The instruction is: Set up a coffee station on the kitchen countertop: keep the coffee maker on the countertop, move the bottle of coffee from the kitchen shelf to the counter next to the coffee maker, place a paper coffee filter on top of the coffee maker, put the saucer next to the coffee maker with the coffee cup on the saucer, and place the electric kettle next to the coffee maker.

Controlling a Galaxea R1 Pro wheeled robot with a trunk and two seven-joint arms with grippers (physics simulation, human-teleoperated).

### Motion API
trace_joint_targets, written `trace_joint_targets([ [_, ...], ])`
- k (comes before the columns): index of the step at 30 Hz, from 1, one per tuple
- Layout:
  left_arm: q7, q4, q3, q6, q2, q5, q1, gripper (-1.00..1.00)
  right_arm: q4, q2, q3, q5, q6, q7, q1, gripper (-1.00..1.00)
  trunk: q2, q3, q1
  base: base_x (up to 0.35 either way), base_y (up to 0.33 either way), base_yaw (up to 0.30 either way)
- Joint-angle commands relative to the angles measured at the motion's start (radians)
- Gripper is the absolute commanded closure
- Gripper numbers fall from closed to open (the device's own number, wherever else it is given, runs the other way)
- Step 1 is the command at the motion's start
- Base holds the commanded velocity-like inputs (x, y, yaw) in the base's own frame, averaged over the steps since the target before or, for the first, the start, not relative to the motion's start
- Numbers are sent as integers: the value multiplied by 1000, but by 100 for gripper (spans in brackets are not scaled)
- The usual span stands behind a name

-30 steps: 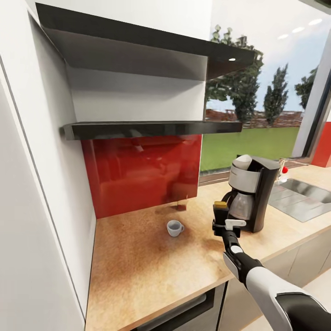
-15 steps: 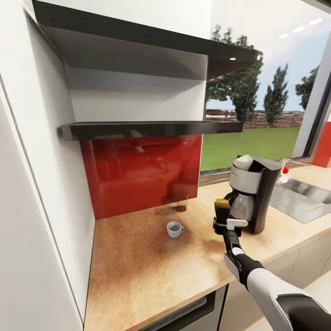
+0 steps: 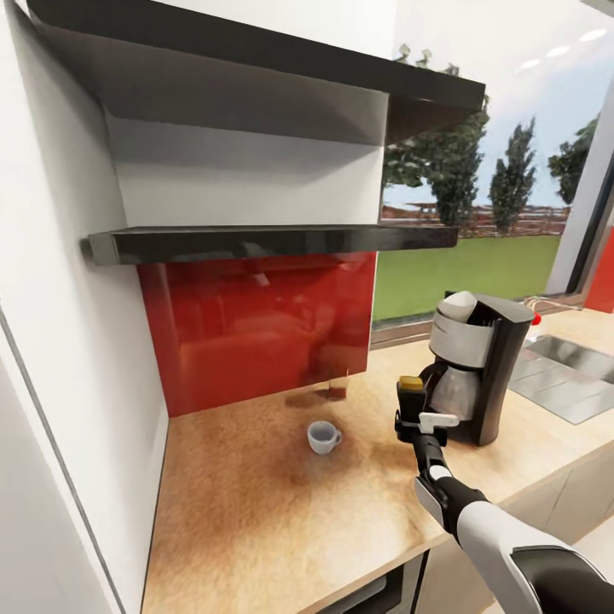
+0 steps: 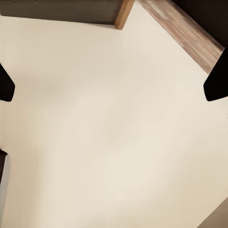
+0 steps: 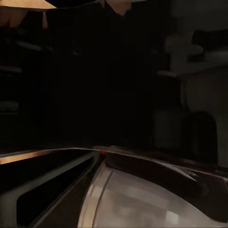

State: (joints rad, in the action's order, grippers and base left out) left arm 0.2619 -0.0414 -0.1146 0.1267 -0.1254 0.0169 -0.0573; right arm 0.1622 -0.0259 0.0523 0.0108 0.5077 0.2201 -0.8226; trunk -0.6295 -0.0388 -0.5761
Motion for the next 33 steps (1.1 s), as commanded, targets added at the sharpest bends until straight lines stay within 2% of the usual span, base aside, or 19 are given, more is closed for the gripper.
trace_joint_targets([
  [1, 2, 0, -8, 7, 0, 2, -1, -100, -2, 0, 6, 2, 3, 5, -1, 100, -1, -1, 0, 45, 0, 0],
  [9, 2, -2, -8, 15, 0, 2, -2, -100, -8, 0, 6, 2, 3, 7, -1, 100, -1, -1, 0, 18, 0, 0],
  [16, 2, -3, -8, 16, 0, 2, -4, -100, -9, 0, 6, 2, 3, 7, -1, 100, -1, -1, 0, 166, -39, 0],
  [30, 1, -3, -9, 17, -2, 0, -4, -100, -10, 1, 6, 2, 3, 4, -1, 100, -1, -1, 0, 7, -2, 0],
  [33, 1, -3, -10, 17, -1, 0, -4, -100, -10, 2, 6, 2, 3, 4, -1, 100, -22, -11, -12, 0, 0, 0],
])
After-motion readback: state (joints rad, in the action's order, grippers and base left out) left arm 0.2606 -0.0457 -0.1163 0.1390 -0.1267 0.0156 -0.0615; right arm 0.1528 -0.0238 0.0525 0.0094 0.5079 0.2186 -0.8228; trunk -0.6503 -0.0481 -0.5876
